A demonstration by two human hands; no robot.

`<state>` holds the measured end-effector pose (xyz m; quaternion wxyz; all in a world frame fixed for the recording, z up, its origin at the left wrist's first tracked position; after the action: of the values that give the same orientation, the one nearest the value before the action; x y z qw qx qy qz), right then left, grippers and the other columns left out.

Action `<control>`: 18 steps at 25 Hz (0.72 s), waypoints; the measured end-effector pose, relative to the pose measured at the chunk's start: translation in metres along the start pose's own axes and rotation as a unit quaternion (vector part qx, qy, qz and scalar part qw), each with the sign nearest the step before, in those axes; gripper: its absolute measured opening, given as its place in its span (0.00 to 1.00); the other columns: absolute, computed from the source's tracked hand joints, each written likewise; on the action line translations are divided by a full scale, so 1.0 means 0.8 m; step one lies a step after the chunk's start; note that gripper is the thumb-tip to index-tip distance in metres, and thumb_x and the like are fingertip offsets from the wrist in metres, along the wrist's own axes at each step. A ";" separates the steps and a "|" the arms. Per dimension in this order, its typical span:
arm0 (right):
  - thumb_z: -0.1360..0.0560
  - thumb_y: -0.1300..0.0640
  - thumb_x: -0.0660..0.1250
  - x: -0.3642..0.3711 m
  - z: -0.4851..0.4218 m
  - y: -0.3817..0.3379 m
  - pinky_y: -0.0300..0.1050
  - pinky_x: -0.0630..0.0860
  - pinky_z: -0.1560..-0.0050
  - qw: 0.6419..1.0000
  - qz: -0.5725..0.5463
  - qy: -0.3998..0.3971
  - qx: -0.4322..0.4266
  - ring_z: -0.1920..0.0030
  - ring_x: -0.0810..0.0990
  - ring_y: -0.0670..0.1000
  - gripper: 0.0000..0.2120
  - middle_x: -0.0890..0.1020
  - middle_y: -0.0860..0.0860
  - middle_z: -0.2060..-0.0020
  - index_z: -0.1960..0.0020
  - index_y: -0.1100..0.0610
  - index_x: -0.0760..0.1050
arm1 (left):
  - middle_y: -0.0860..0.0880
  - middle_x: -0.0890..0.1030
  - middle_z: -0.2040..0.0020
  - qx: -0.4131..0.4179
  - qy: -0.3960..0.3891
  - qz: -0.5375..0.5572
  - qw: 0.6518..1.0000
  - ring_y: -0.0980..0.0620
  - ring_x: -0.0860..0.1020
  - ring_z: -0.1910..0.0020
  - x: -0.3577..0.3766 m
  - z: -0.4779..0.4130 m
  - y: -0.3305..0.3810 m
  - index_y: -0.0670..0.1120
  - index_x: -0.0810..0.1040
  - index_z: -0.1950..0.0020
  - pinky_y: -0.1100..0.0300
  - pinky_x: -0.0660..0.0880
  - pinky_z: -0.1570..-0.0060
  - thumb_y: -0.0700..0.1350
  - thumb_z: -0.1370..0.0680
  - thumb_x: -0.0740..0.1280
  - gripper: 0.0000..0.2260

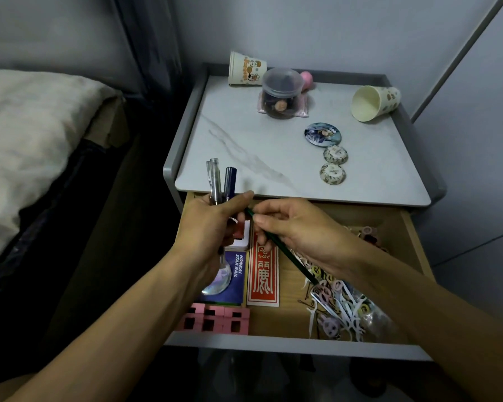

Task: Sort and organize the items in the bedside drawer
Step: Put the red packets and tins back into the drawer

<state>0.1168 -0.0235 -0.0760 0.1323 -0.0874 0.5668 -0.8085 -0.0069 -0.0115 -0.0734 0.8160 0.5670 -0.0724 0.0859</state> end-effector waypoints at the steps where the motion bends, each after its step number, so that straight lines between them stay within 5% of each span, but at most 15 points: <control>1: 0.19 0.60 0.61 0.000 0.001 -0.001 0.38 0.77 0.58 1.000 0.027 -0.002 -0.001 0.62 0.79 0.48 0.10 0.80 0.54 0.60 0.44 0.63 0.78 | 0.48 0.70 0.74 0.007 0.016 -0.008 1.000 0.59 0.62 0.84 -0.008 -0.005 0.003 0.42 0.72 0.65 0.68 0.58 0.83 0.40 0.24 0.71 0.12; 4: 0.18 0.54 0.59 0.001 0.008 -0.004 0.36 0.77 0.53 0.980 0.198 -0.034 -0.003 0.55 0.83 0.46 0.14 0.85 0.48 0.57 0.47 0.59 0.81 | 0.50 0.69 0.74 0.017 0.048 0.009 0.999 0.59 0.60 0.82 -0.025 -0.013 0.010 0.42 0.73 0.61 0.68 0.57 0.83 0.40 0.24 0.71 0.09; 8: 0.19 0.57 0.62 0.002 0.010 0.001 0.30 0.71 0.68 0.979 0.182 -0.082 0.025 0.68 0.77 0.40 0.11 0.83 0.45 0.65 0.47 0.63 0.79 | 0.50 0.69 0.74 0.005 0.046 0.011 0.999 0.58 0.59 0.81 -0.026 -0.016 0.006 0.42 0.73 0.59 0.67 0.57 0.82 0.40 0.23 0.70 0.08; 12: 0.21 0.58 0.65 -0.013 0.010 0.030 0.34 0.73 0.66 0.967 0.222 -0.108 0.070 0.68 0.75 0.43 0.09 0.80 0.49 0.66 0.48 0.63 0.78 | 0.51 0.66 0.73 0.010 0.068 0.034 0.997 0.59 0.59 0.80 -0.033 -0.014 0.017 0.45 0.71 0.59 0.67 0.57 0.82 0.42 0.22 0.69 0.09; 15: 0.22 0.60 0.67 -0.023 0.002 0.081 0.40 0.77 0.62 0.953 0.255 -0.070 0.145 0.67 0.78 0.46 0.05 0.82 0.52 0.64 0.48 0.60 0.77 | 0.52 0.66 0.72 0.010 0.086 0.079 0.993 0.58 0.59 0.79 -0.046 -0.013 0.035 0.45 0.75 0.52 0.67 0.57 0.81 0.50 0.21 0.67 0.09; 18: 0.23 0.60 0.69 -0.020 -0.023 0.118 0.42 0.81 0.61 0.939 0.291 -0.005 0.182 0.68 0.81 0.47 0.03 0.84 0.55 0.63 0.51 0.60 0.78 | 0.52 0.68 0.72 -0.029 0.076 0.119 0.990 0.58 0.59 0.77 -0.042 -0.009 0.033 0.42 0.77 0.44 0.66 0.56 0.79 0.60 0.19 0.58 0.22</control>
<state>0.1372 -0.0323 -0.1709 0.3784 0.1033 0.4098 -0.8236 -0.0453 0.0020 -0.0590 0.8191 0.5223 -0.0801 0.2233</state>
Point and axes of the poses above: each hand's wrist, its own z-axis away from the middle knuckle, its own x-axis out of the palm, y = z × x, the point moved 8 cm from there along -z, towards the middle knuckle
